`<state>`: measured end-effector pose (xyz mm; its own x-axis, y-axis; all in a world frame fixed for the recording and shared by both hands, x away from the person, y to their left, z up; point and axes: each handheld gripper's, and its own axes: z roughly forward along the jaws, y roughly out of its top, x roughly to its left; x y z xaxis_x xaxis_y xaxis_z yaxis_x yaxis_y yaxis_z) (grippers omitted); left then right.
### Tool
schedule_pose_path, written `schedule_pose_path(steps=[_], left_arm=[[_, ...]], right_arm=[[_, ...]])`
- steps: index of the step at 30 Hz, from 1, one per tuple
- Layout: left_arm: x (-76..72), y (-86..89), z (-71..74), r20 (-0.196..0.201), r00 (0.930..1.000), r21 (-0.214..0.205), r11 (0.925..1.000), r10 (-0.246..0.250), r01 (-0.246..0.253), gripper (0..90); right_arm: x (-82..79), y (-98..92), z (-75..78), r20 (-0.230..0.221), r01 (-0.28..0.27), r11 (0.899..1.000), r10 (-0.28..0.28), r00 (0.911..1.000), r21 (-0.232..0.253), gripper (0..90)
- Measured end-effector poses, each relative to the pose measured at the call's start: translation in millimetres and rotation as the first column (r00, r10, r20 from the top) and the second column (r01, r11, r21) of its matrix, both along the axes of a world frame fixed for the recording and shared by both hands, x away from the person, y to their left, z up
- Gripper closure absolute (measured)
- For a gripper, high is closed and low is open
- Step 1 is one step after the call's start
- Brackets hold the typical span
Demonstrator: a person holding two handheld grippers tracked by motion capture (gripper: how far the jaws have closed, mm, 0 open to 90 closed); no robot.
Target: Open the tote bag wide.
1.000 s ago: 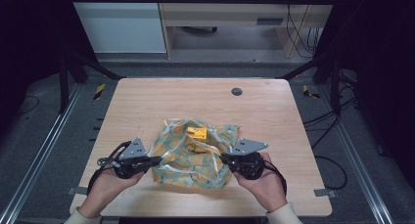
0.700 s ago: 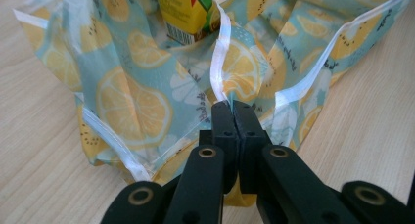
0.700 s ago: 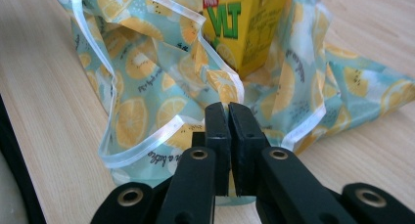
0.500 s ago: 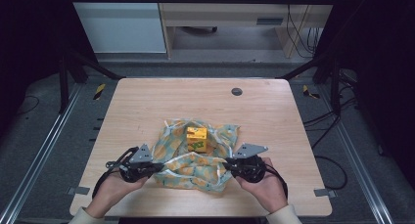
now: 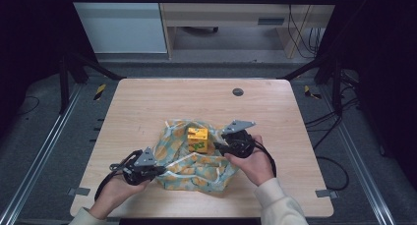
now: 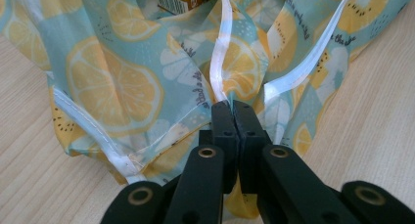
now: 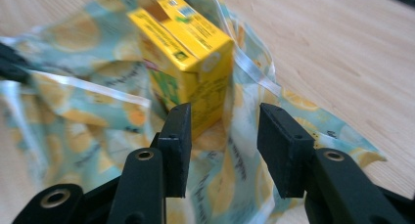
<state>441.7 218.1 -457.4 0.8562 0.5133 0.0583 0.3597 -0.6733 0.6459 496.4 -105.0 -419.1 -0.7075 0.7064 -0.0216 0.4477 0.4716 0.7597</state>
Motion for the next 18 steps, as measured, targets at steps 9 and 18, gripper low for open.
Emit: schedule_pose_path(steps=[9, 18], left_arm=[[1.5, -5.5, 0.4, 0.015, 0.9999, -0.02, 0.9998, -0.002, 0.003, 89.6], [4.8, -12.9, -3.8, 0.011, 0.9999, -0.015, 0.9999, -0.009, 0.009, 89.6]], right_arm=[[30.4, -1.5, -6.9, -0.032, 0.027, 0.999, -0.029, 0.9991, -0.045, 87.9], [67.8, -2.3, 12.3, 0.002, 0.079, 0.997, -0.079, 0.9969, -0.007, 89.4]])
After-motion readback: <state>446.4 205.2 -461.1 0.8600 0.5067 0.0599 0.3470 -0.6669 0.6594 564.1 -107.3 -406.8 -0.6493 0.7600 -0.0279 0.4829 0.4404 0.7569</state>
